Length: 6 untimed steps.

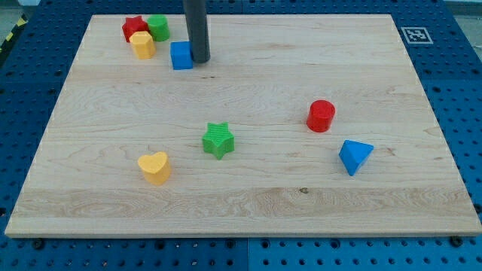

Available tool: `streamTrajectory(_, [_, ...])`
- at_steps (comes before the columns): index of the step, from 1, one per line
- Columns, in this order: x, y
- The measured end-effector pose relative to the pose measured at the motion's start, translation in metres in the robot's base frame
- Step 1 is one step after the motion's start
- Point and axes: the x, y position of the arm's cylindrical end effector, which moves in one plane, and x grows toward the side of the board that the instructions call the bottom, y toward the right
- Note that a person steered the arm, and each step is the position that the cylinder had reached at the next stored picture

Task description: Push the blue cube a bit left and up

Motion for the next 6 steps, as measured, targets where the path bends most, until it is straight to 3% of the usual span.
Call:
streamTrajectory(1, [0.023, 0.008])
streamTrajectory(2, [0.075, 0.029])
streamTrajectory(3, [0.058, 0.016])
streamTrajectory(4, [0.012, -0.008])
streamTrajectory(6, [0.004, -0.024])
